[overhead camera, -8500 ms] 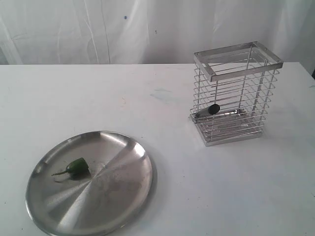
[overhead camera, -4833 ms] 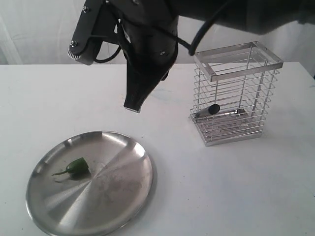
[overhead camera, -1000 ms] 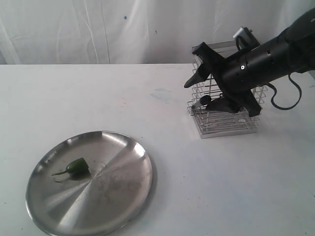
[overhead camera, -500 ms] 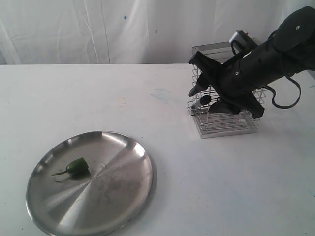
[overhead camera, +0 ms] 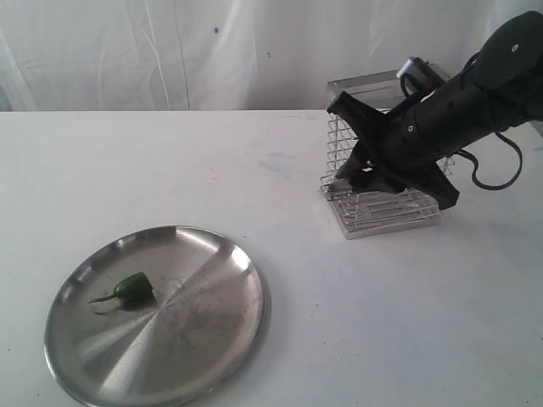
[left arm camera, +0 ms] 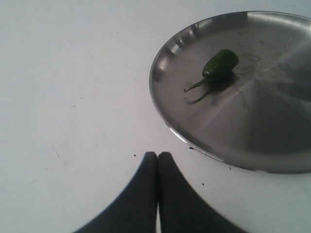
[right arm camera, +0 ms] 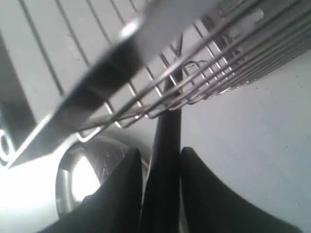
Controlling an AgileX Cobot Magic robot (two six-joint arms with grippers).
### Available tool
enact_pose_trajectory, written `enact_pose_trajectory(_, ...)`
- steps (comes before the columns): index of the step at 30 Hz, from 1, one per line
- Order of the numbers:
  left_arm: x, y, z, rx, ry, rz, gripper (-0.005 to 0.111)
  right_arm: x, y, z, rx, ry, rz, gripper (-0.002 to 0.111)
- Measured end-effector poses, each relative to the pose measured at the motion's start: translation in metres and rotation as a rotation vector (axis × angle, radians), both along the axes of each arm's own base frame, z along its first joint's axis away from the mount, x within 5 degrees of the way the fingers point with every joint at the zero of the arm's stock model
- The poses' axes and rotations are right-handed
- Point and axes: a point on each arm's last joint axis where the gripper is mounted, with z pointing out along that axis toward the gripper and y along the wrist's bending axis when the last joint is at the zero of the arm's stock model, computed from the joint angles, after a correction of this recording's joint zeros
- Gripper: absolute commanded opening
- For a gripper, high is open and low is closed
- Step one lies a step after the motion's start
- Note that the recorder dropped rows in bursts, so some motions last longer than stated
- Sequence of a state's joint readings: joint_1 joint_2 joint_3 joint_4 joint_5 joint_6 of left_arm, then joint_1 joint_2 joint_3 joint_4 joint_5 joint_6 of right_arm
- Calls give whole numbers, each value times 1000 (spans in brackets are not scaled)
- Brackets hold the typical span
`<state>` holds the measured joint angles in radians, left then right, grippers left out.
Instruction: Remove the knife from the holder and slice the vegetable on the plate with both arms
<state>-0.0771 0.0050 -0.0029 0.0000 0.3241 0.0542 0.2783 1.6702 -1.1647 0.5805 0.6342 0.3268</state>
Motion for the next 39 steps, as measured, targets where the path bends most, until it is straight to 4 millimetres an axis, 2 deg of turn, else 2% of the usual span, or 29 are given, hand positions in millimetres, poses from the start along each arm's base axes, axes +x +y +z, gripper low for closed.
enact_pose_trajectory(5,0,0,0,0,0,0,0,-2,0,-1,-1,19,10,4)
enact_pose_trajectory(8,0,0,0,0,0,0,0,-2,1,-1,5,25,11,0)
enact_pose_trajectory(12,0,0,0,0,0,0,0,-6,1,3,8,30,22,0)
enact_pose_trajectory(17,0,0,0,0,0,0,0,-15,-1,17,18,36,25,0)
enact_pose_trajectory(20,0,0,0,0,0,0,0,-27,-6,31,21,71,-22,0)
enact_pose_trajectory(23,0,0,0,0,0,0,0,-38,-11,37,-23,123,-25,0)
enact_pose_trajectory(28,0,0,0,0,0,0,0,-62,-20,57,-65,150,-19,0)
enact_pose_trajectory(35,0,0,0,0,0,0,0,-88,-24,67,-90,268,40,0)
enact_pose_trajectory(39,0,0,0,0,0,0,0,-100,-30,78,-120,256,43,0)
